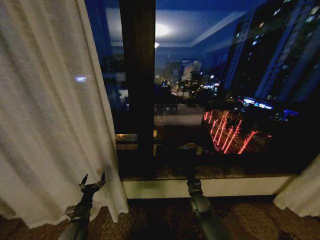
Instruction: Open the curtains by pulling them apart, changing their state from closed to fully open.
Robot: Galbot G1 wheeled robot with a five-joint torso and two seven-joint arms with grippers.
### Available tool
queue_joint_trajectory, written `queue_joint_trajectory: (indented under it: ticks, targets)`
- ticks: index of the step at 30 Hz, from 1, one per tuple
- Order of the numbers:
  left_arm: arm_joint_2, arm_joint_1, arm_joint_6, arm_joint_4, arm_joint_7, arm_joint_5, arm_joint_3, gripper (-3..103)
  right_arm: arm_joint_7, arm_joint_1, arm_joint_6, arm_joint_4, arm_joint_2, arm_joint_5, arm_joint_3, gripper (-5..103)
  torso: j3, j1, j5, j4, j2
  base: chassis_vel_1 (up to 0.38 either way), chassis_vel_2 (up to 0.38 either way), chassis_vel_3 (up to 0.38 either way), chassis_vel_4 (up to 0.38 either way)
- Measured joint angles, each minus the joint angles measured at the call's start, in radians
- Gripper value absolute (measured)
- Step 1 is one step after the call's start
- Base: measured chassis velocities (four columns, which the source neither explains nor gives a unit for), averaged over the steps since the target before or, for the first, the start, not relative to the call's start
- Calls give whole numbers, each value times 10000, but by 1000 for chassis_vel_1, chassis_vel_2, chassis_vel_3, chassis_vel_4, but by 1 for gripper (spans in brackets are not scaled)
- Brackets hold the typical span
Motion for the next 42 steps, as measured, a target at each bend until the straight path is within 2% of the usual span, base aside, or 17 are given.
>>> queue_joint_trajectory:
  ticks: [18, 22, 25, 27, 28, 29, 30, 33, 34, 38, 41, 42]
  targets:
    - [0, 0, 0, 0, 0, 0, 0, 100, 0, 0, 0, 0, 0, 0, 0, 100, 0, 0, 0, 0, 0, 0, 0, 0, 0]
    - [0, -80, 265, -38, -65, 3, 40, 100, 0, 0, 0, 0, 0, 0, 0, 100, 0, 0, 0, 2, 0, 0, 0, 0, 0]
    - [0, -322, 983, -225, -262, 24, 167, 100, 0, 0, 0, 0, 0, 1, 0, 100, 0, 0, 0, 0, 0, 0, 0, 0, 0]
    - [0, -586, 1798, -425, -489, 56, 311, 100, 0, 0, 0, -1, 0, 0, 0, 100, 0, 1, 0, 0, 0, 0, 0, 0, 0]
    - [0, -586, 1798, -425, -489, 56, 311, 100, 0, 0, 0, -1, 0, 0, 0, 100, 0, 1, 0, 0, 0, 0, 0, 0, 0]
    - [0, -666, 2059, -490, -560, 66, 356, 100, 0, 0, 0, -1, 1, 0, 0, 100, 0, 1, 1, 0, 0, 0, 0, 0, 0]
    - [-1, -810, 2498, -591, -681, 83, 433, 100, 0, 0, 0, 0, 0, 0, 1, 100, 0, 0, 0, 0, 0, 0, 0, 0, 0]
    - [-2, -1085, 3351, -802, -925, 113, 583, 100, 0, 0, 0, 0, 0, 0, 0, 100, 0, 0, 0, 0, 0, 0, 0, 0, 0]
    - [-2, -1085, 3351, -802, -925, 113, 583, 100, 0, 0, 0, 0, 0, 0, 0, 100, 0, 0, 0, 0, 0, 0, 0, 0, 0]
    - [-4, -1521, 4684, -1125, -1291, 164, 815, 100, 0, 0, 0, 0, 0, 1, 0, 100, 1, 1, 0, 0, 0, 0, 0, 0, 0]
    - [-5, -1659, 5125, -1235, -1412, 180, 890, 100, 0, 0, 0, -1, 0, 0, 0, 100, 0, 0, 1, 0, 0, 0, 0, 0, 0]
    - [168, -1843, 5603, -1450, -1801, 537, 923, 100, 0, 0, 0, 0, -2, 1, 7, 100, 0, 1, -4, -2, 0, 0, 0, 0, 0]
